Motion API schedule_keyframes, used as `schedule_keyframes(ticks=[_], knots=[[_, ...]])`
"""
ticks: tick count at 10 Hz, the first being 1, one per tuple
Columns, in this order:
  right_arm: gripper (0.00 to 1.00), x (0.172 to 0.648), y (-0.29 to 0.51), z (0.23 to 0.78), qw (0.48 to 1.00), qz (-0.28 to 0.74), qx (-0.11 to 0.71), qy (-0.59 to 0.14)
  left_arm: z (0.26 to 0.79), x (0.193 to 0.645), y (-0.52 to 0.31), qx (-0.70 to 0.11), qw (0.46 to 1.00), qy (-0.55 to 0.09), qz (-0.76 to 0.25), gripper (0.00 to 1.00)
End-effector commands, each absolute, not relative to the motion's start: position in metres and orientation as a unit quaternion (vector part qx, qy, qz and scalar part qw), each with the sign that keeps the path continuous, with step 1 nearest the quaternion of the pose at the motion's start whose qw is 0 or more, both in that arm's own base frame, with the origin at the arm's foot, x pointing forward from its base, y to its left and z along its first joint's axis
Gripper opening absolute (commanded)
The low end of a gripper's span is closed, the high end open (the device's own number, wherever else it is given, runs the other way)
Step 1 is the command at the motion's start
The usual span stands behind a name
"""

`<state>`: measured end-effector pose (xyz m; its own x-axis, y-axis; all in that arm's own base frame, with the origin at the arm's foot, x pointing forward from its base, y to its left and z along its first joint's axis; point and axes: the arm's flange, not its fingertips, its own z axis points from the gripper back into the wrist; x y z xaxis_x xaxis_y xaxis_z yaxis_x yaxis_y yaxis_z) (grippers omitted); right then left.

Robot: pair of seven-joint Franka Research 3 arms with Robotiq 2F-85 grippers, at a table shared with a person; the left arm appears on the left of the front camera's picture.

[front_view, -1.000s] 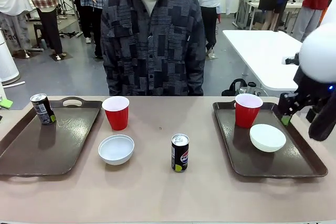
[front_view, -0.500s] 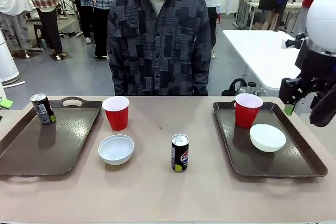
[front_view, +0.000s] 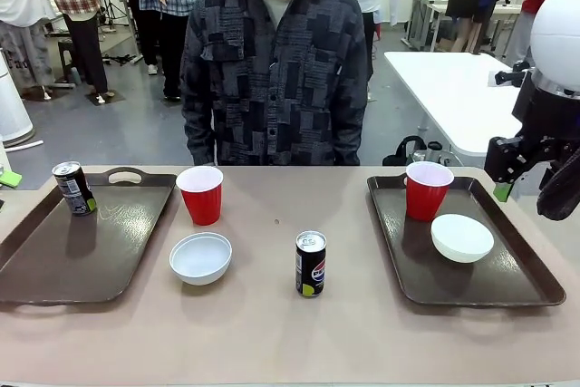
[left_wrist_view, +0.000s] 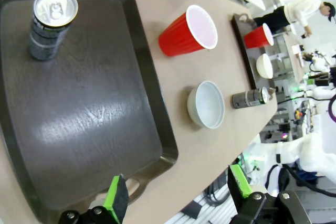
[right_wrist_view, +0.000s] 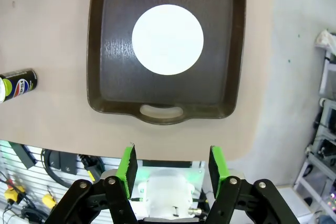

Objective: Prepare tableware on both trays.
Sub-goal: Pick up a Picnic Bowl from the table and place it on a Handle tray.

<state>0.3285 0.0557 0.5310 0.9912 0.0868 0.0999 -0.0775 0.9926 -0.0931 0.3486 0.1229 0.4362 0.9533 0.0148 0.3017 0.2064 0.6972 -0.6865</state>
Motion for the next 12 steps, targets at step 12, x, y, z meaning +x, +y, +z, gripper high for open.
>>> schedule_keyframes(ticks=[12], knots=[[0.71, 0.301, -0.152, 0.615, 0.942, -0.033, 0.329, -0.064, 0.554, 0.384, -0.037, -0.173, 0.982, -0.036, -0.069, 1.0]])
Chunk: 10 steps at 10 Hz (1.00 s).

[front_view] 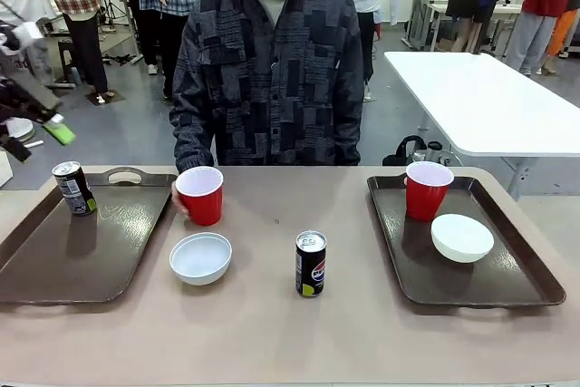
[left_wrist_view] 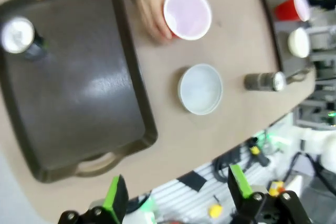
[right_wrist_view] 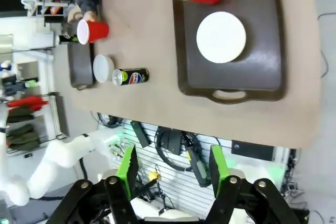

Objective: Prepare tableware on both trays.
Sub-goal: Pick up a Picnic Bowl from the table and place it on a Handle tray.

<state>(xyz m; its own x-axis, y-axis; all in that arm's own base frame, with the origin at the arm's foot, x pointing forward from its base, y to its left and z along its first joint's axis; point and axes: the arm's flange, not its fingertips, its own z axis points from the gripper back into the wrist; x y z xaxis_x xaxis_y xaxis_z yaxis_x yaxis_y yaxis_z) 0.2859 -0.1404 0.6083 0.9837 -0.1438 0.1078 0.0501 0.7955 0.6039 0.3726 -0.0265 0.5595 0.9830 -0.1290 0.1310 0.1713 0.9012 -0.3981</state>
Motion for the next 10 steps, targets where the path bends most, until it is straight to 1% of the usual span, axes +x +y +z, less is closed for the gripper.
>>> schedule_keyframes(ticks=[1, 2, 3, 4, 5, 6, 7, 8, 9, 10], knots=[[0.71, 0.298, -0.174, 0.621, 0.937, -0.036, 0.341, -0.071, 0.551, 0.385, -0.062, -0.146, 0.987, -0.03, -0.06, 1.0], [0.78, 0.295, -0.199, 0.623, 0.929, -0.046, 0.358, -0.075, 0.541, 0.388, -0.09, -0.119, 0.991, -0.028, -0.048, 1.0], [0.91, 0.292, -0.215, 0.62, 0.925, -0.043, 0.37, -0.077, 0.53, 0.39, -0.109, -0.093, 0.995, -0.026, -0.035, 1.0], [0.95, 0.292, -0.226, 0.617, 0.921, -0.036, 0.38, -0.08, 0.513, 0.39, -0.127, -0.058, 0.997, -0.032, -0.029, 1.0], [0.95, 0.293, -0.228, 0.61, 0.92, -0.03, 0.384, -0.076, 0.498, 0.389, -0.14, -0.025, 0.998, -0.043, -0.03, 1.0], [0.95, 0.286, -0.217, 0.617, 0.93, -0.053, 0.355, -0.081, 0.486, 0.388, -0.145, -0.006, 0.998, -0.05, -0.035, 1.0], [0.95, 0.286, -0.217, 0.617, 0.93, -0.053, 0.355, -0.081, 0.474, 0.387, -0.147, -0.004, 0.997, -0.067, -0.042, 1.0], [0.95, 0.286, -0.217, 0.617, 0.93, -0.053, 0.355, -0.081, 0.464, 0.381, -0.148, -0.019, 0.994, -0.08, -0.075, 1.0], [0.95, 0.286, -0.217, 0.617, 0.93, -0.053, 0.355, -0.081, 0.483, 0.387, -0.148, -0.022, 0.997, -0.048, -0.052, 1.0], [0.95, 0.286, -0.217, 0.617, 0.93, -0.053, 0.355, -0.081, 0.483, 0.387, -0.148, -0.022, 0.997, -0.048, -0.052, 1.0]])
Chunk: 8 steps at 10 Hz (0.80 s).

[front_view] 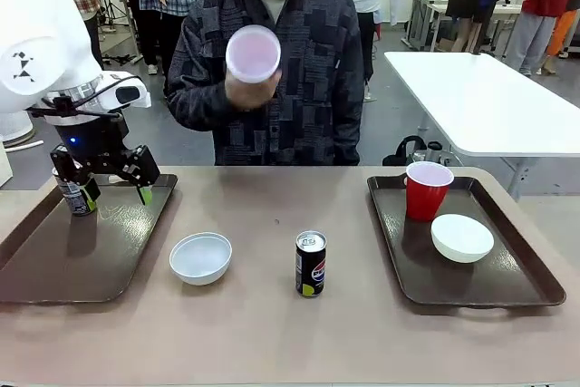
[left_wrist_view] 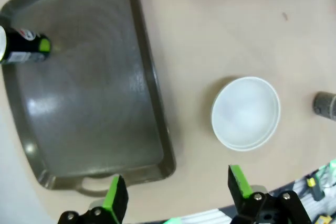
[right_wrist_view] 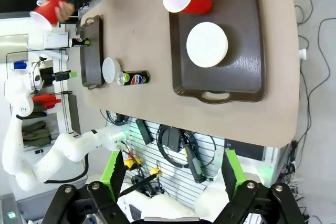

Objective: Prepare tableware on both trays.
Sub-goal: Pick up a Picnic Bowl from the table and place it on a Handle tray.

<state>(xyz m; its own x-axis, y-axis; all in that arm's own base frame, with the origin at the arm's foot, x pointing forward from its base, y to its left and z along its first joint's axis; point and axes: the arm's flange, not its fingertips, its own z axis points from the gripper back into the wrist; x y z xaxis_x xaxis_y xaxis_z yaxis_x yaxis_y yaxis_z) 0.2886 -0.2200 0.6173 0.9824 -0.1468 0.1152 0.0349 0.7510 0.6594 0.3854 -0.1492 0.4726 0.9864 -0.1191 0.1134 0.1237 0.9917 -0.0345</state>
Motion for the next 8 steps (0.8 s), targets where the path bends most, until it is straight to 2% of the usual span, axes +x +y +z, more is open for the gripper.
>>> schedule_keyframes(ticks=[1, 5, 8], knots=[[0.95, 0.286, -0.217, 0.617, 0.93, -0.053, 0.355, -0.081, 0.483, 0.387, -0.148, -0.022, 0.997, -0.048, -0.052, 1.0], [0.95, 0.286, -0.217, 0.617, 0.93, -0.053, 0.355, -0.081, 0.481, 0.388, -0.145, -0.026, 0.997, -0.052, -0.057, 1.0], [0.95, 0.286, -0.217, 0.617, 0.93, -0.053, 0.355, -0.081, 0.474, 0.387, -0.188, -0.033, 0.992, -0.114, -0.04, 1.0]])
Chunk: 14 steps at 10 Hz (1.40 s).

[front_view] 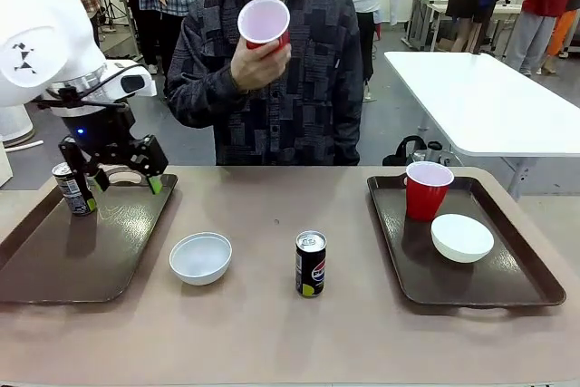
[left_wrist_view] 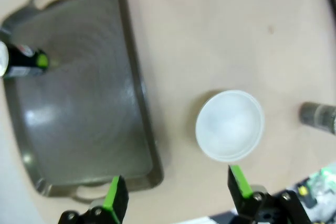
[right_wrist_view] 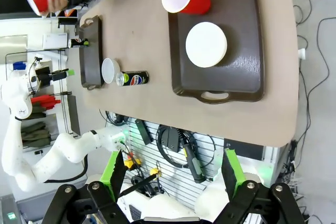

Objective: Prepare tableware on both trays.
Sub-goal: Pick up a Picnic Bowl from the table and place it on a Handle tray.

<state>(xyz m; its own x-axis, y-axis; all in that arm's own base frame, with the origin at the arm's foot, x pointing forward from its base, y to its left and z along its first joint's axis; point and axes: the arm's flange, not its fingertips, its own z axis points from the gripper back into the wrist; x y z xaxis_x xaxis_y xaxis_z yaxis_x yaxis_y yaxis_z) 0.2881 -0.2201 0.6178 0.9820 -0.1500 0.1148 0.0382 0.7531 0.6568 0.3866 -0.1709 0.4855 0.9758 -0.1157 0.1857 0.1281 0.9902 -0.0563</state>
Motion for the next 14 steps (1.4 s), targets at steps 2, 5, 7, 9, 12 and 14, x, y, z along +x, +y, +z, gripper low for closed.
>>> schedule_keyframes(ticks=[2, 5, 7, 9, 12, 14], knots=[[0.95, 0.286, -0.217, 0.617, 0.93, -0.053, 0.355, -0.081, 0.456, 0.393, -0.216, -0.026, 0.993, -0.113, -0.038, 1.0], [0.95, 0.286, -0.217, 0.617, 0.93, -0.053, 0.355, -0.081, 0.465, 0.339, -0.2, 0.002, 0.992, 0.027, -0.126, 1.0], [0.95, 0.286, -0.217, 0.617, 0.93, -0.053, 0.355, -0.081, 0.479, 0.283, -0.179, 0.019, 0.984, 0.028, -0.175, 1.0], [0.95, 0.286, -0.217, 0.617, 0.93, -0.053, 0.355, -0.081, 0.471, 0.305, -0.181, 0.002, 0.986, 0.042, -0.163, 1.0], [0.95, 0.286, -0.217, 0.617, 0.93, -0.053, 0.355, -0.081, 0.467, 0.314, -0.18, -0.005, 0.989, 0.046, -0.14, 1.0], [0.95, 0.286, -0.217, 0.617, 0.93, -0.053, 0.355, -0.081, 0.467, 0.324, -0.187, -0.003, 0.992, 0.021, -0.124, 1.0]])
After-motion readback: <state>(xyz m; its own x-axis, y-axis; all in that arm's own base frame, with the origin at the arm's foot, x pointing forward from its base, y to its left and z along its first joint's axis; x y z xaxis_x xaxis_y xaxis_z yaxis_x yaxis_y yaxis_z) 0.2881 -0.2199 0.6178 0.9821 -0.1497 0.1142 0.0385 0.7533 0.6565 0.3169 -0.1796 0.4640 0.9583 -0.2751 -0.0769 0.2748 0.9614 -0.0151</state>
